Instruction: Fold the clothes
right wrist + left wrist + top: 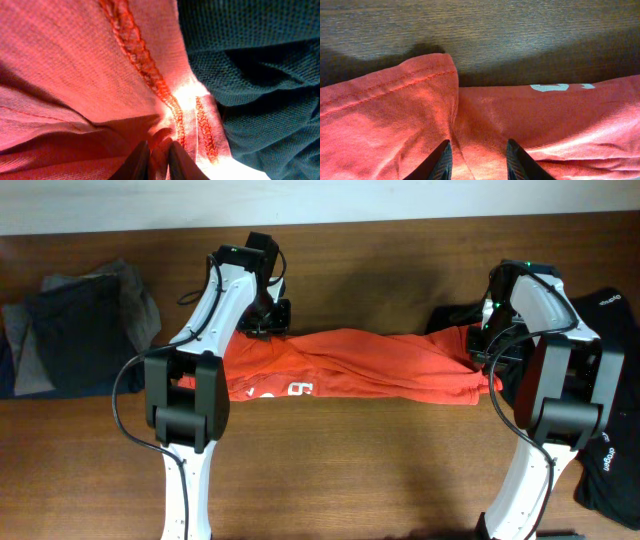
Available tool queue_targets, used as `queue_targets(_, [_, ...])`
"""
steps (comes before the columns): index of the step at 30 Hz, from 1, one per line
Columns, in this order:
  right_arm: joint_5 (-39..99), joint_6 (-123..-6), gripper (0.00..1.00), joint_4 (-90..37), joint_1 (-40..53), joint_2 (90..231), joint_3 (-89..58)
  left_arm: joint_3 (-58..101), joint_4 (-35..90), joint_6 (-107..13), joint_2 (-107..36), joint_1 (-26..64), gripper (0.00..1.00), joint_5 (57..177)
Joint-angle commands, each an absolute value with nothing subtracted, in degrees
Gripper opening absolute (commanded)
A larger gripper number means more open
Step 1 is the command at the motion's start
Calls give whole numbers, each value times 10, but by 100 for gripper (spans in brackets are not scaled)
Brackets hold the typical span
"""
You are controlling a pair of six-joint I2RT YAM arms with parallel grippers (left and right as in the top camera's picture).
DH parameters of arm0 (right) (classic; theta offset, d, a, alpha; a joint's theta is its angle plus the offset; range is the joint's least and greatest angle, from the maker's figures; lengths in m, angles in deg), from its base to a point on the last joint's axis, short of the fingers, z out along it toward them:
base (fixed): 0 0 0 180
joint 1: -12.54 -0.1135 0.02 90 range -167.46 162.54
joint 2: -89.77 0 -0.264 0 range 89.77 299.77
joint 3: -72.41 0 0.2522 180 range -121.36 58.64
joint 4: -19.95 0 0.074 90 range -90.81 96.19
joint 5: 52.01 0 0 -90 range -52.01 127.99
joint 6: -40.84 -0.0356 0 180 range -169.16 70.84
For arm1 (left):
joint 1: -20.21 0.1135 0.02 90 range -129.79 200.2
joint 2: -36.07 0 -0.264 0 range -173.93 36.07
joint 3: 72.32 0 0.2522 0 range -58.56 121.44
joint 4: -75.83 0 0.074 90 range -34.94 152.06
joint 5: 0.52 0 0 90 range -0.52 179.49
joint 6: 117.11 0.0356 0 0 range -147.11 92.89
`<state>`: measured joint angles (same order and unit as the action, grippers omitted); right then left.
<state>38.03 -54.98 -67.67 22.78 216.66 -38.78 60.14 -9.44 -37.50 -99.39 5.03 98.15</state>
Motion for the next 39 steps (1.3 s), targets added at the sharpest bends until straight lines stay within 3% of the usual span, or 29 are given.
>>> queue_targets(1, [387,-553,19,-679,227,2149,-383,600,-94,-382,-1000,43,37,972])
queue_targets(4, [387,-553,19,-679,227,2149,-383,600,-85,-382,-1000,37,44,971])
queue_targets(14, [387,-553,19,-681,227,2149,-383,597,-75,-400,-1019,29,41,971])
queue_targets(17, [387,-552,19,-682,227,2149,-383,597,-82,-399,-1030,29,22,971])
queue_targets(24, [387,-552,19,-682,227,2149,-383,613,-82,-400,-1030,33,21,971])
queue_targets(31, [387,-553,19,-681,227,2149,-383,620,-85,-399,-1030,33,1,971])
queue_targets(39, [387,-553,19,-681,227,2149,-383,704,-152,-399,-1030,32,0,971])
